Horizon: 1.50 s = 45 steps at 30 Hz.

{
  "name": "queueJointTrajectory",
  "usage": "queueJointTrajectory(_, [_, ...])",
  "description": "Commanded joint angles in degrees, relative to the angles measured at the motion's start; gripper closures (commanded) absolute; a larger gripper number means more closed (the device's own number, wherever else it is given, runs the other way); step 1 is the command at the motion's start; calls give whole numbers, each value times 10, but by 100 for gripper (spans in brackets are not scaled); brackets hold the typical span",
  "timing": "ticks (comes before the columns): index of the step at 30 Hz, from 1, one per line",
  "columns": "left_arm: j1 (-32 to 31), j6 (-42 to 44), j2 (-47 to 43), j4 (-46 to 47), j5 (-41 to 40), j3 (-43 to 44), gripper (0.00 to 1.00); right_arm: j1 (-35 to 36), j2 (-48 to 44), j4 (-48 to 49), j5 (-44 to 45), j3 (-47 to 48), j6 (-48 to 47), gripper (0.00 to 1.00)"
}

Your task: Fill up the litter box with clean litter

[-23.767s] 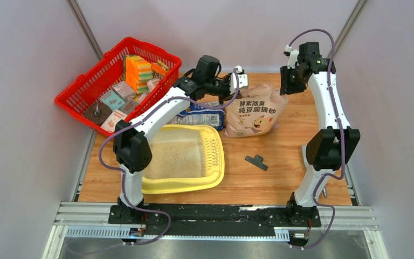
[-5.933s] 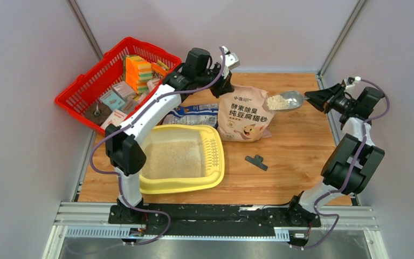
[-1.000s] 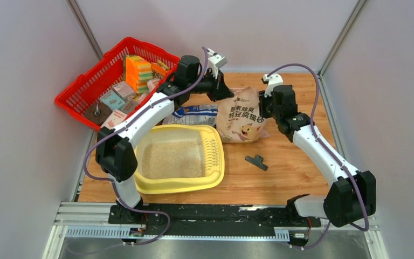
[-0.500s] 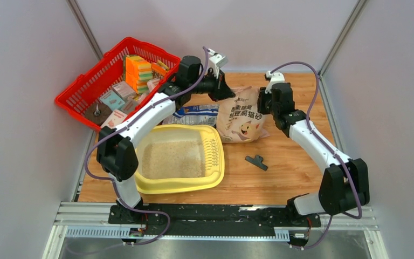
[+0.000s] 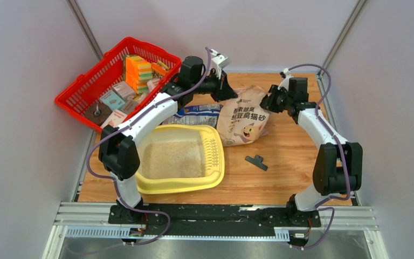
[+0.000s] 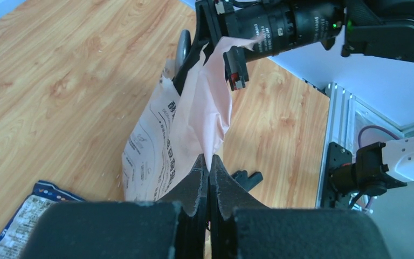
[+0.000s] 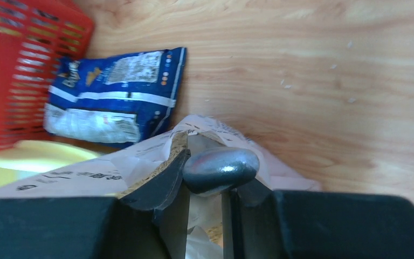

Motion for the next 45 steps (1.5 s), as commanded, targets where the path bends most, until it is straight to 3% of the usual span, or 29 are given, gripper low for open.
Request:
queueJointTrajectory(1, [-4, 20, -9, 92, 17, 66, 100, -19, 11, 2, -170, 0, 192, 100])
queueJointTrajectory(7, [-4, 40, 1, 62, 6, 95, 100, -46, 2, 36, -228, 0, 257, 100])
queueJointTrajectory(13, [-4, 96, -4, 20, -6, 114, 100, -136, 8, 93, -264, -16, 335, 100])
queueJointTrajectory(23, [-1, 184, -19, -17, -27, 110, 100, -214, -11, 87, -334, -24, 299, 100])
queueJointTrajectory(31, [2, 231, -34, -46, -29, 96, 100, -249, -3, 183, -396, -53, 350, 100])
queueJointTrajectory(38, [2, 232, -32, -50, -31, 97, 100, -284, -4, 103, -443, -22, 268, 100])
queueJointTrajectory(45, [2, 234, -32, -59, -31, 98, 100, -292, 11, 123, -484, -16, 255, 100])
